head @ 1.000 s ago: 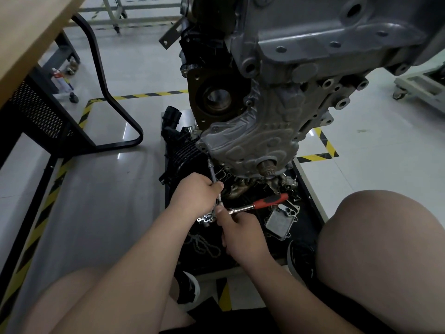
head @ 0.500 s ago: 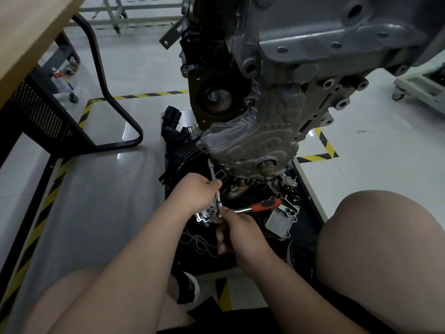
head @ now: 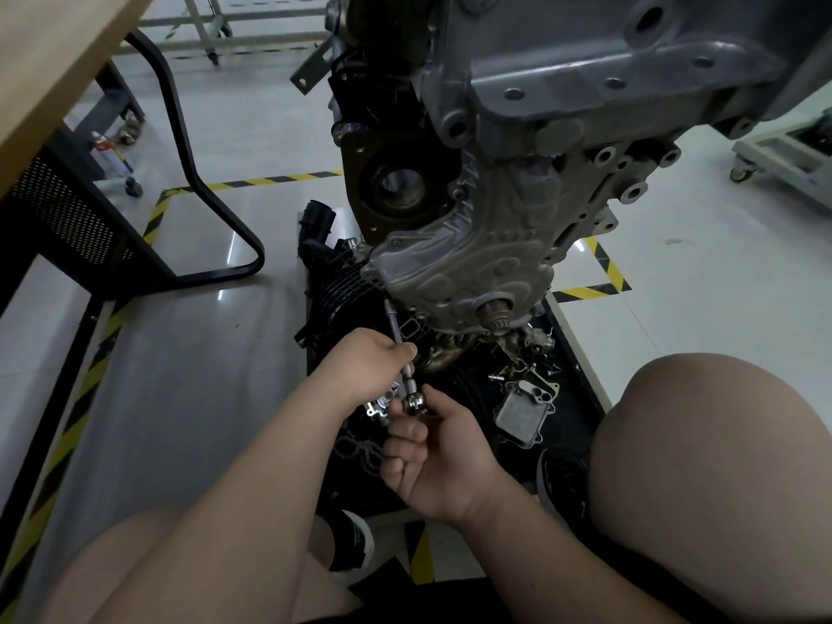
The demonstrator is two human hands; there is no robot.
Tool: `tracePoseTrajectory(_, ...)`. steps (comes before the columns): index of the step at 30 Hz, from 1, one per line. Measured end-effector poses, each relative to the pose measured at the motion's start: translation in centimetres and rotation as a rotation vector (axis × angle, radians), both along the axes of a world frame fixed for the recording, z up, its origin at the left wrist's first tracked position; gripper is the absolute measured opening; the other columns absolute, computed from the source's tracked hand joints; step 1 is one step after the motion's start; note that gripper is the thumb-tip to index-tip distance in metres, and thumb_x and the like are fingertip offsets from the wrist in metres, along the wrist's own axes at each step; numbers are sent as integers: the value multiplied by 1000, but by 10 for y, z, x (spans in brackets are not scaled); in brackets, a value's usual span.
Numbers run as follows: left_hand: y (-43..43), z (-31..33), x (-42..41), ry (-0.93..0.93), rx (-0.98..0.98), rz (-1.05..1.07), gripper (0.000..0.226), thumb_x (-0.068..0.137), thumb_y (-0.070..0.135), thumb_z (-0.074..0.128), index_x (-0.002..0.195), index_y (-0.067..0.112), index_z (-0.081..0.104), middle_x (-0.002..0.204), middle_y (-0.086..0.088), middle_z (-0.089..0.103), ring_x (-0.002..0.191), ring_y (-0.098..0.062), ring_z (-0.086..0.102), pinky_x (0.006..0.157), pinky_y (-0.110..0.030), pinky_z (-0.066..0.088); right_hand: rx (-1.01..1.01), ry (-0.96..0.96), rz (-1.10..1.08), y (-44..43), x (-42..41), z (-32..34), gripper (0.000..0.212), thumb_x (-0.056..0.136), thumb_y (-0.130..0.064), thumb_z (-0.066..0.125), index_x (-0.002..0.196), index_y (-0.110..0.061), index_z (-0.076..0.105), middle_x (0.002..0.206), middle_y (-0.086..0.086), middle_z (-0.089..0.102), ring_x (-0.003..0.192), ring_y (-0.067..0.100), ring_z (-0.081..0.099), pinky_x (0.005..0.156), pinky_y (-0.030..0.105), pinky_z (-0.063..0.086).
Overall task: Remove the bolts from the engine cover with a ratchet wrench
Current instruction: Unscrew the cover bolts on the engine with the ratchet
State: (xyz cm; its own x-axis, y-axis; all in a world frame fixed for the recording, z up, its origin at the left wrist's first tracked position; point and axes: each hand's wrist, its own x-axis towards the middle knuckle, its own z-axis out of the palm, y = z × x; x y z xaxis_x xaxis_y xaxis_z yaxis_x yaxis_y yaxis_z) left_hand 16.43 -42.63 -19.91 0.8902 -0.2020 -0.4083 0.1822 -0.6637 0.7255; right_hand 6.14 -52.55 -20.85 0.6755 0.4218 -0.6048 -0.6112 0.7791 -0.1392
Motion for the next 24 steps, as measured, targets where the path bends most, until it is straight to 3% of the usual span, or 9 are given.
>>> tracePoseTrajectory(4, 0, -1, 0, -57, 45, -7, 45, 89, 39, 62, 49, 20, 64, 36, 8, 43, 33, -5, 37, 39, -19, 32, -162, 2, 39, 2, 1, 1, 54, 96, -51, 40, 65, -15, 65, 47, -6, 39, 36, 9, 32, 45, 20, 36)
tracePoseTrajectory(9, -1, 0, -1, -79, 53, -19, 52, 90, 36, 62, 40, 25, 60, 33, 9, 41, 31, -3, 36, 46, -23, 30, -248, -2, 61, 4, 0, 4, 52, 98, -53, 38, 72, -15, 62, 49, -5, 39, 37, 10, 33, 47, 21, 35)
tracePoseTrajectory(12, -1, 2, -1, -91, 70, -34, 56, 90, 35, 62, 35, 31, 56, 29, 9, 35, 29, -5, 34, 44, -23, 27, -329, -17, 73, 5, 1, 4, 48, 99, -52, 39, 81, -13, 60, 50, -4, 40, 38, 10, 33, 47, 22, 35)
tracePoseTrajectory(20, 1, 2, -1, -99, 103, -19, 61, 89, 34, 63, 32, 21, 50, 29, 9, 34, 28, -6, 32, 38, -20, 27, -680, -162, 121, 8, -2, -8, 49, 99, -51, 42, 99, -6, 63, 50, -3, 46, 39, 11, 40, 48, 22, 41)
tracePoseTrajectory(22, 1, 2, 0, -103, 104, -2, 59, 88, 35, 64, 35, 17, 47, 29, 9, 35, 29, -6, 32, 42, -22, 28, -847, -241, 99, 8, -4, -12, 49, 98, -47, 48, 94, -2, 65, 49, -3, 48, 40, 11, 43, 46, 22, 42)
tracePoseTrajectory(24, 1, 2, 0, -109, 112, -7, 53, 88, 36, 64, 42, 18, 45, 30, 9, 34, 30, -6, 31, 40, -22, 28, -1028, -336, 66, 5, -5, -13, 48, 96, -42, 55, 73, 0, 62, 45, -3, 47, 39, 10, 44, 42, 19, 40)
